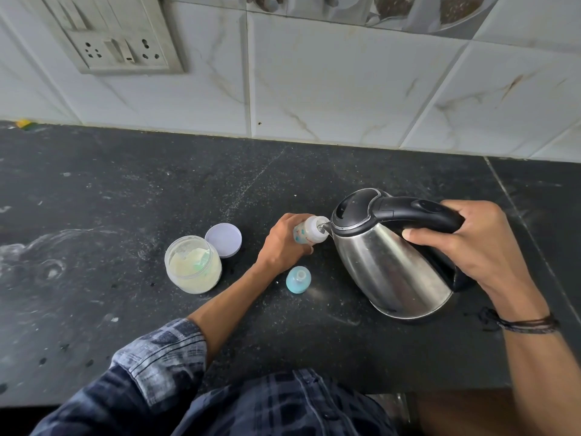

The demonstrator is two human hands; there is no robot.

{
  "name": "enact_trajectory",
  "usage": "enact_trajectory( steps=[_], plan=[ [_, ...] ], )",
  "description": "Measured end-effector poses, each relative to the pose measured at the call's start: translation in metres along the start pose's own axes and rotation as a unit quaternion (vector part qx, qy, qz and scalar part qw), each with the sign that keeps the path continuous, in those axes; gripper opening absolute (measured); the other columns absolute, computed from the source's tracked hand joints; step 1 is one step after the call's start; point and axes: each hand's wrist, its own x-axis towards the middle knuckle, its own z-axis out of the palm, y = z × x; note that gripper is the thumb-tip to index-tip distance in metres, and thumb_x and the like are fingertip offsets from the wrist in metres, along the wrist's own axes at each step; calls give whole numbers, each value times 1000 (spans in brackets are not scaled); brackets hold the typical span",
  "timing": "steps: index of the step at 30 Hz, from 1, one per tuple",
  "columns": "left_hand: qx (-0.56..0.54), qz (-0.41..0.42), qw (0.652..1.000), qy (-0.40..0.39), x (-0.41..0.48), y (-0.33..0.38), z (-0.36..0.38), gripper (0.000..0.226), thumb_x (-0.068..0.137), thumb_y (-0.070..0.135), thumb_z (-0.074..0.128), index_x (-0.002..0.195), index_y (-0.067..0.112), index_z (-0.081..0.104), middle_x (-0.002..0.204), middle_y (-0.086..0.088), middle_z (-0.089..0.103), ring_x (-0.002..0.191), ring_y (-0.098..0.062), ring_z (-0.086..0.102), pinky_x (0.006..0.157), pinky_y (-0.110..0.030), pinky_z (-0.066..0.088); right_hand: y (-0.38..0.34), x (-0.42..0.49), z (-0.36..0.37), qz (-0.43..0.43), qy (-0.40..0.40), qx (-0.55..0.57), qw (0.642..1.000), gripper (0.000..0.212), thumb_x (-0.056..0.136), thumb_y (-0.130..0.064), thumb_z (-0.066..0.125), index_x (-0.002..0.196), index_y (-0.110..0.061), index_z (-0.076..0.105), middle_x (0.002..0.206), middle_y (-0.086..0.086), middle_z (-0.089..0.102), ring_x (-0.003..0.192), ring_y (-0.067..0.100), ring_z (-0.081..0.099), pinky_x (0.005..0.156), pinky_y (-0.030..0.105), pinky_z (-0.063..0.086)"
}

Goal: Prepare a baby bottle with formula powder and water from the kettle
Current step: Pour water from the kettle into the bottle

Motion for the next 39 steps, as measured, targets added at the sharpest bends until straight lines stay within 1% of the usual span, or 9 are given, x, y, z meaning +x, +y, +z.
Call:
enact_trajectory(
  steps=[2,4,7,15,19,26,29,33,39],
  plan=[
    [-1,-1,1000,-1,0,-1,0,69,72,3,86,133,28,64,128,8,57,115,-15,57,101,-36,49,0,0,0,-2,-1,-1,1000,24,62,-48,87,74,-31,76,60,-7,66,54,7,58,58,31,42],
    [-4,-3,1000,-2,0,-2,1,69,72,3,86,133,27,65,129,7,57,115,-16,58,102,-37,49,0,0,0,-7,-5,-5,1000,21,67,-40,92,74,-31,76,60,-8,66,53,6,57,58,31,41],
    [-3,-5,1000,-3,-1,-3,2,69,72,3,86,132,28,65,127,7,57,114,-16,58,101,-37,50,2,0,0,-8,-8,-8,1000,19,69,-34,94,74,-33,76,59,-8,66,52,5,57,57,30,40],
    [-1,-5,1000,-4,0,-5,3,69,73,3,86,134,27,63,130,5,57,116,-16,57,102,-37,50,4,1,0,-5,-8,-15,1000,20,69,-36,94,72,-29,75,59,-8,64,52,6,55,58,30,41],
    [1,-7,1000,-4,0,-7,3,70,73,4,86,134,27,63,130,6,57,117,-16,57,103,-38,50,3,0,-2,-6,-7,-12,1000,22,65,-42,91,72,-29,75,61,-6,66,53,7,57,58,31,42],
    [1,-6,1000,-5,1,-9,4,70,73,5,87,134,28,62,132,5,56,119,-16,55,103,-38,49,3,2,-4,-4,-12,-23,1000,20,69,-36,94,75,-26,77,64,-3,69,62,21,65,62,35,48],
    [2,-7,1000,-4,1,-9,4,70,73,5,87,134,28,62,132,5,56,118,-16,55,102,-37,48,1,2,-4,-5,-12,-22,1000,21,68,-35,94,75,-25,77,64,-3,70,62,20,65,62,35,48],
    [3,-5,1000,-1,0,-9,3,69,73,4,86,134,28,63,126,10,54,114,-14,54,96,-32,45,0,2,-6,-5,-12,-18,1000,20,68,-34,93,74,-25,77,62,-3,69,59,19,63,61,34,46],
    [0,-3,1000,2,0,-9,3,68,72,4,86,132,28,63,123,11,53,112,-14,55,97,-33,46,-3,2,-5,1,-16,-20,1000,20,68,-35,94,77,-27,78,65,-4,71,64,22,68,65,37,51]
  ],
)
